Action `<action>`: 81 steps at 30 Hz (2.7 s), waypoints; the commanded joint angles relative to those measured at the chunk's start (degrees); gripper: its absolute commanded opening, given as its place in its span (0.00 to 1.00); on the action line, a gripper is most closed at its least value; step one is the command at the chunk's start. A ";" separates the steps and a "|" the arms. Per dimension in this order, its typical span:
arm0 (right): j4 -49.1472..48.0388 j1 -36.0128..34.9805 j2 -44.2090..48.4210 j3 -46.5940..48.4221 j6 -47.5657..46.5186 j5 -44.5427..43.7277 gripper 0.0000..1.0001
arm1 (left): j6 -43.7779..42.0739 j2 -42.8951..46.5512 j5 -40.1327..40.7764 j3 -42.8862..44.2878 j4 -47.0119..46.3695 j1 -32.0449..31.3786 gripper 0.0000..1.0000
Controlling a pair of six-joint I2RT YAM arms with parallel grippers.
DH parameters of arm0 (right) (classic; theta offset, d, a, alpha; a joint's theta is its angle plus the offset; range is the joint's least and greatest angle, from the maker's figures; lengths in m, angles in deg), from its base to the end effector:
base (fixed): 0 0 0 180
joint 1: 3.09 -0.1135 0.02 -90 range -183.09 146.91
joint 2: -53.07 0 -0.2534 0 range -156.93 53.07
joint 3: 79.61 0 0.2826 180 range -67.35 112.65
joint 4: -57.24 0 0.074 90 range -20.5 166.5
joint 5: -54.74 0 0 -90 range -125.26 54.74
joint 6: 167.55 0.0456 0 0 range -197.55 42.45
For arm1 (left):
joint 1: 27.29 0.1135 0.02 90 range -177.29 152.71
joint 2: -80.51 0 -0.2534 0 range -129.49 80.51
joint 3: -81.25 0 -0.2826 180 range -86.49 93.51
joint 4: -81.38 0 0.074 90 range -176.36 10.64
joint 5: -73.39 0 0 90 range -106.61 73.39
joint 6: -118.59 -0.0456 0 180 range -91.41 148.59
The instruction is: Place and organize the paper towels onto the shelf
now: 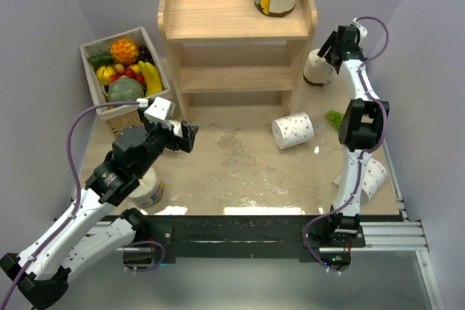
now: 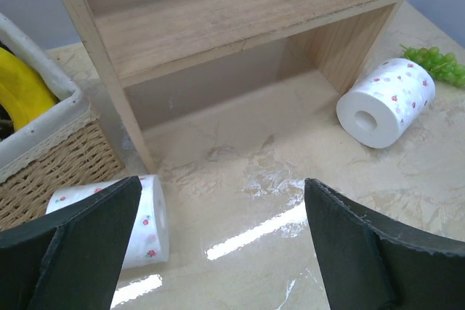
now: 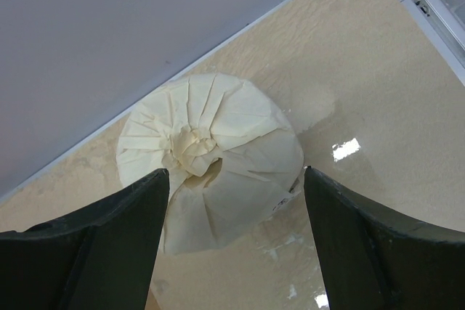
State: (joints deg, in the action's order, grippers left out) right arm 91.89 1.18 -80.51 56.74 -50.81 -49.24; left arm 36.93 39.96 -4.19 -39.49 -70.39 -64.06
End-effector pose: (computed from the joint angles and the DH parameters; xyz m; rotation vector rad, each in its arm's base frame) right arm 0.5749 -0.0540 0.2483 0.7006 1.9892 -0.0252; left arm 0.1757 -0.1191 0.3493 0.2722 1.7276 -0.3903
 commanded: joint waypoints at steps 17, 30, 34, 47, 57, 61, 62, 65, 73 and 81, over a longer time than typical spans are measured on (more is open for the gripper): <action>-6.22 0.82 -4.68 0.10 -1.16 -0.35 0.62 | -0.78 -0.84 1.72 0.02 -1.82 0.04 1.00; -12.02 0.91 7.70 -9.21 -3.01 -0.08 0.43 | -0.87 -1.46 2.16 -0.07 -1.82 0.12 1.00; -12.63 0.82 14.03 -15.79 -3.27 0.18 0.41 | -0.87 -1.11 2.25 -0.16 -1.64 0.04 1.00; -3.50 0.82 42.84 -27.67 -8.99 -5.45 0.40 | -0.43 0.48 1.11 -0.33 -1.64 0.04 1.00; 7.65 0.82 58.59 -19.17 -11.89 -1.86 0.41 | -0.25 1.00 0.84 -0.25 -1.47 0.04 1.00; 11.61 0.65 59.31 -12.22 -12.15 5.69 0.41 | -0.34 1.36 1.20 -0.33 -1.38 0.04 1.00; 12.14 0.47 59.40 -11.16 -12.15 7.28 0.42 | -0.34 1.36 1.11 -0.33 -1.46 0.12 1.00; 10.49 -0.05 61.42 -10.36 -10.49 12.91 0.42 | -0.34 1.44 1.11 -0.33 -1.38 0.04 1.00; 4.94 -4.87 60.46 -9.14 -2.84 23.65 0.42 | -0.43 1.18 1.11 -0.25 -1.38 0.04 1.00; 1.96 -22.89 54.40 -3.86 -1.96 15.41 0.40 | -0.52 1.44 1.73 -0.25 -1.38 0.04 1.00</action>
State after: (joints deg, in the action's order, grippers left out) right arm 100.85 -16.50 -25.10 49.03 -55.11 -30.88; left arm 36.91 40.90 -3.09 -39.51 -70.39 -64.06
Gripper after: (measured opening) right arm 0.424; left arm 0.997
